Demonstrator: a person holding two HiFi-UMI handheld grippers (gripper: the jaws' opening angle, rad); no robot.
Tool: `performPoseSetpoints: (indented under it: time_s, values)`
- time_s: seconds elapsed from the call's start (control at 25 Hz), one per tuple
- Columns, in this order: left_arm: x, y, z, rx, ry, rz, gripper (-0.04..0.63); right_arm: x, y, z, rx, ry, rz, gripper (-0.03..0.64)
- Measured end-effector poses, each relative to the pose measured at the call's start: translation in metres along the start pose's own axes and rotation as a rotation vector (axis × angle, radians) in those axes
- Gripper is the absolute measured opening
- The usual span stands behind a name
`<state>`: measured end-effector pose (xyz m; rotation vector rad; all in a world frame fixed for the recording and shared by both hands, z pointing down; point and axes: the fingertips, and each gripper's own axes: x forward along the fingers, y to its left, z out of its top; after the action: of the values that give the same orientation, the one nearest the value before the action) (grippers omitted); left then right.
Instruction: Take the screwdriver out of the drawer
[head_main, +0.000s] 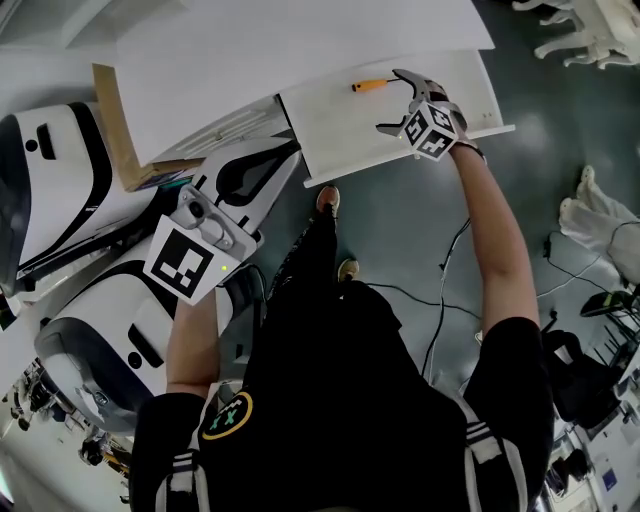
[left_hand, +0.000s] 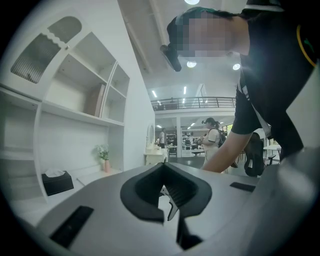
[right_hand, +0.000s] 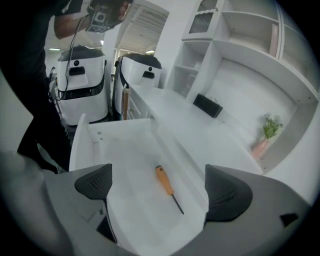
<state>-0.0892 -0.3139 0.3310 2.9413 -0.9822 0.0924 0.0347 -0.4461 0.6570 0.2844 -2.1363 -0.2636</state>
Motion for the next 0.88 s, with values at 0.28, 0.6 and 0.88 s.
performPoseSetpoints:
  time_s: [0.28,0.6,0.88]
  values:
    - [0.0,0.007,-0.012,-0.02,0.016,0.007,0.017,0.042,0.005,-0.033,-0.065,0.113,0.088,0.581]
    - [-0.004,0.011,-0.026,-0.04,0.043,0.007,0.017,0.08,0.011,-0.058,-0.076,0.195,0.184,0.581]
    - [-0.007,0.013,-0.038,-0.076,0.057,0.01,0.017,0.103,0.012,-0.072,-0.08,0.247,0.268,0.581]
